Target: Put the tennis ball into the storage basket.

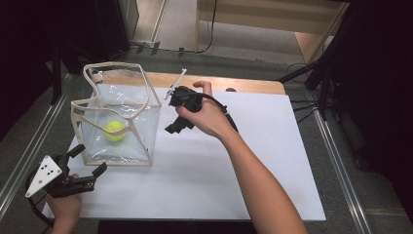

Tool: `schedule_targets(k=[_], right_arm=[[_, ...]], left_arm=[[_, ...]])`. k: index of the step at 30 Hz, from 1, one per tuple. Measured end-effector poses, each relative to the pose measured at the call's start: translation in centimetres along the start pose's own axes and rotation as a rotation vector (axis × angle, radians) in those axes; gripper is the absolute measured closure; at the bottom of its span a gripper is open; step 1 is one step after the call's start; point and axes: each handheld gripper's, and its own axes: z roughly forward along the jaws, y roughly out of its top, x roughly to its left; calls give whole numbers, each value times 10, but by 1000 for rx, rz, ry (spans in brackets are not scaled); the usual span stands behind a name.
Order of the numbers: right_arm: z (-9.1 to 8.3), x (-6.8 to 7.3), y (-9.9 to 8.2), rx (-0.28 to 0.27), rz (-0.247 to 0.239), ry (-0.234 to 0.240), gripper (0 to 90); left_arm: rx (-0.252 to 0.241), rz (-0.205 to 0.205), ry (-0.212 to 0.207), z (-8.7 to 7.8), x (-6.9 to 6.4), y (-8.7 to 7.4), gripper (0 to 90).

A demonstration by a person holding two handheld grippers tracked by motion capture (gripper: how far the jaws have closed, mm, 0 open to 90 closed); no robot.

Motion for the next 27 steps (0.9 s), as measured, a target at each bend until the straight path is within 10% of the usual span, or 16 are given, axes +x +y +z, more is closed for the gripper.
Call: schedule_targets(k=[27], right_arm=[[17,10,-64,-145,77,-34,0]], left_arm=[[3,3,2,0,-1,0,54]])
